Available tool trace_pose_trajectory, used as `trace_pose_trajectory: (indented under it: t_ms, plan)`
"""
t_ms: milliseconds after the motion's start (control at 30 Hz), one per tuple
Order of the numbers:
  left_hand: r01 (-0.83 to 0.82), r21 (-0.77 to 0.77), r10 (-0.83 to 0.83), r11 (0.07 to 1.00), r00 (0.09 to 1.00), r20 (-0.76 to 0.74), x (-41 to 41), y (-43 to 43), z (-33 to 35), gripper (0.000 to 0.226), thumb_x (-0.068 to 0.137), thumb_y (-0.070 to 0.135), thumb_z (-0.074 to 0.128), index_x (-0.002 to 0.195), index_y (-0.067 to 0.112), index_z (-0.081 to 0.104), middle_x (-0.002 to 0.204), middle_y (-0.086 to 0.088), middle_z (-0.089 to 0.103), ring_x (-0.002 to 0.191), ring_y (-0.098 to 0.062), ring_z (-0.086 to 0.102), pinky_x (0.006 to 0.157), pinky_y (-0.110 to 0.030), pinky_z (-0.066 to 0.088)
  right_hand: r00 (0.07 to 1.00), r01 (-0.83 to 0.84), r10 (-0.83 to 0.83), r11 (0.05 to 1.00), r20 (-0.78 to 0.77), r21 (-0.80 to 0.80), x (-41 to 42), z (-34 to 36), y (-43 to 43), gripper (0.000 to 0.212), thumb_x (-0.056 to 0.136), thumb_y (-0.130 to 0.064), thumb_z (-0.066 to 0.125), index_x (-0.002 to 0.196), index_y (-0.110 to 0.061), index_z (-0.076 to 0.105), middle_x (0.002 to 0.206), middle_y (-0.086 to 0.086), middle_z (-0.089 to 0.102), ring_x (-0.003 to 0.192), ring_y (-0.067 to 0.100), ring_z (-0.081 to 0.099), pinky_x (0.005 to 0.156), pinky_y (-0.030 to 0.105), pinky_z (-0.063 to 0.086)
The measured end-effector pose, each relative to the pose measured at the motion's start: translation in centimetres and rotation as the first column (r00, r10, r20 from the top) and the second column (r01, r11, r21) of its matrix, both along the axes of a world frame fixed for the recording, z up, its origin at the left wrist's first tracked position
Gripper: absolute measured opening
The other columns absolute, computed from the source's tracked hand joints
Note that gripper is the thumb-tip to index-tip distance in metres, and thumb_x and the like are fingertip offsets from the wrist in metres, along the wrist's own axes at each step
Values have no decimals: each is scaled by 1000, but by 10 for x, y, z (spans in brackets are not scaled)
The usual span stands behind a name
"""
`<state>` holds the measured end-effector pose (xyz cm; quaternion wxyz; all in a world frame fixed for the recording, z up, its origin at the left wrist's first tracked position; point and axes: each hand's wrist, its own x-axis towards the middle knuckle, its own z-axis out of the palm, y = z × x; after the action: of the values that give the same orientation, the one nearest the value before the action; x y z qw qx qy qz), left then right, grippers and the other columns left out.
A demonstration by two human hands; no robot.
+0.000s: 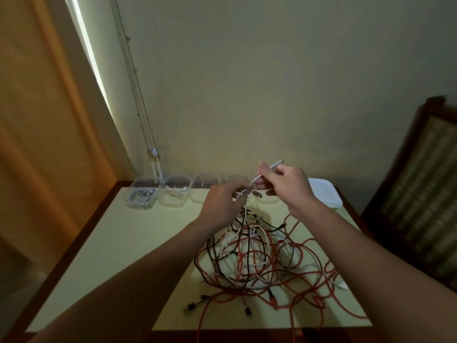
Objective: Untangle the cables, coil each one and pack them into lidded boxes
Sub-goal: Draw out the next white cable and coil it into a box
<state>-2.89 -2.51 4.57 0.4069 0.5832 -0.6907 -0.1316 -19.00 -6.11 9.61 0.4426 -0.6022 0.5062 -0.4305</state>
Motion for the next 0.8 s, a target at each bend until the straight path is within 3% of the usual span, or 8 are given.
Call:
trace_pose_trajectory:
  t_ms: [67,167,300,400,467,600,733,800]
  plan:
    - [-53,8,53,999,997,-52,3,-2,-2,18,95,25,67,109,26,78,88,8,77,75,3,66,71,-11,47,995,23,-25,1000,100,17,-7,19,4,30,98,-31,65,89,-3,69,72,6,74,64,16,72,54,25,55]
    - [-180,43,178,983,983,36,12,-9,-4,20,92,26,67,109,32,77,98,8,77,86,-7,69,82,-26,54,977,38,-45,999,209,39,-18,49,6,29,98,-32,63,96,-3,67,76,7,75,66,15,73,62,27,57]
    - [-33,119,19,992,994,111,1,-7,8,43,83,29,75,126,28,67,119,5,71,107,-13,64,94,-32,50,921,-47,1,993,389,109,-28,79,6,24,98,-32,63,93,-9,65,73,6,73,64,14,72,62,24,54]
    - [58,105,-50,993,996,-76,-17,0,23,17,91,23,68,105,18,76,94,3,75,86,-9,67,79,-28,55,897,-78,12,988,443,132,-31,86,7,23,98,-33,62,90,-12,63,70,4,73,64,13,73,58,21,53]
    - [154,256,-52,954,929,-366,-24,5,36,20,95,15,59,99,10,77,94,0,77,87,-11,71,74,-20,52,887,-55,-10,990,462,126,-36,87,7,22,99,-33,62,90,-12,63,69,3,73,64,12,73,57,20,53]
    - [369,398,-16,840,750,-661,-26,7,47,27,100,16,42,94,8,67,77,-4,68,70,-19,66,78,-36,50,867,44,-116,986,485,158,-56,88,7,27,99,-39,61,90,-13,63,69,1,74,65,12,74,51,19,54]
    - [282,275,74,919,563,-823,-28,-4,67,21,106,15,39,93,11,56,70,0,43,56,-11,39,58,-26,39,926,144,-228,950,300,279,-63,68,14,59,103,-57,39,94,-6,67,78,11,77,67,24,75,48,27,53]
    - [231,219,65,948,532,-844,-31,-9,84,18,106,17,45,90,14,51,71,0,46,54,-9,40,53,-21,40,980,89,-131,963,151,256,-56,54,26,54,109,-44,32,100,-4,67,88,17,76,65,28,72,52,30,54]
